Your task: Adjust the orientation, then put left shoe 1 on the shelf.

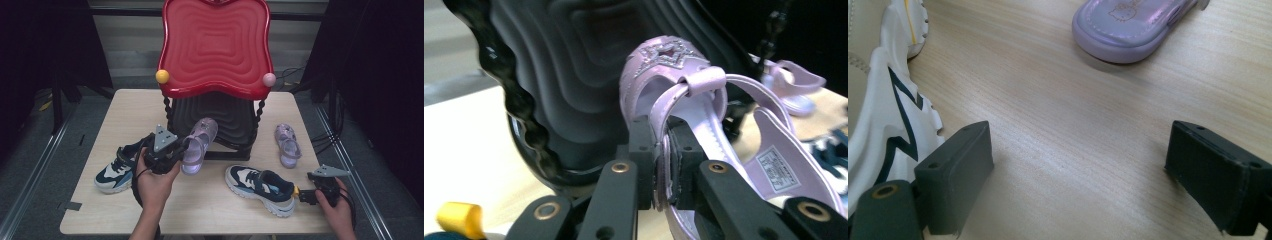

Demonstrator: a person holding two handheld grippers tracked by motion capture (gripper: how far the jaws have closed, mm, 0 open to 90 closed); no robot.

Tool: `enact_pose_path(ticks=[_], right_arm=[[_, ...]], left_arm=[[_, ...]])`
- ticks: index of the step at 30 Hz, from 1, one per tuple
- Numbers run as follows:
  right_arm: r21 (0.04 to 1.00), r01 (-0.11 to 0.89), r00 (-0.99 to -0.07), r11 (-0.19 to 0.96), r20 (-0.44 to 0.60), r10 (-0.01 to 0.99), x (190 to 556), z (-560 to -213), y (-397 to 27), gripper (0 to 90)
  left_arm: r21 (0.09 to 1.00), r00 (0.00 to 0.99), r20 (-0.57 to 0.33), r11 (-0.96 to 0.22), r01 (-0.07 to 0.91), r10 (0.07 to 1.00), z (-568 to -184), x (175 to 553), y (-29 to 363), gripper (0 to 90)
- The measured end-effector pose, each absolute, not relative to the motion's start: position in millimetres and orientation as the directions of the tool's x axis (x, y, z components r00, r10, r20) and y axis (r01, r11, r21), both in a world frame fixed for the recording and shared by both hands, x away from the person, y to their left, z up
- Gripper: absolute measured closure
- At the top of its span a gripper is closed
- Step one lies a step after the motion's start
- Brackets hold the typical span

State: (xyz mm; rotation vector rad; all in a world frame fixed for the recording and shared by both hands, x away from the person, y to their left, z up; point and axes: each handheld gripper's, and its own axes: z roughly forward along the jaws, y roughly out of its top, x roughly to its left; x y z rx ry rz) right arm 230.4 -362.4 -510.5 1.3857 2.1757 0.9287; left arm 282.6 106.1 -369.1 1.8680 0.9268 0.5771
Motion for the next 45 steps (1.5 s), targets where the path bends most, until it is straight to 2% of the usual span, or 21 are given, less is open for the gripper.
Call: enact_pose_path(ticks=[15,24,45], right_arm=[[0.714,0.638,-0.431,0.290,0.019,0.902,231,-511,-363,10.8],[0.714,0.638,-0.431,0.289,0.020,0.902,231,-511,-363,10.8],[0.714,0.638,-0.432,0.289,0.020,0.902,231,-511,-363,10.8]], left_arm=[[0.910,0.517,-0.006,-0.210,0.359,0.856,-370,291,88,83.1],[0.930,0.448,-0.059,-0.114,0.349,0.892,-371,301,81,83.1],[0.950,0.363,-0.075,-0.045,0.310,0.929,-379,326,62,83.1]])
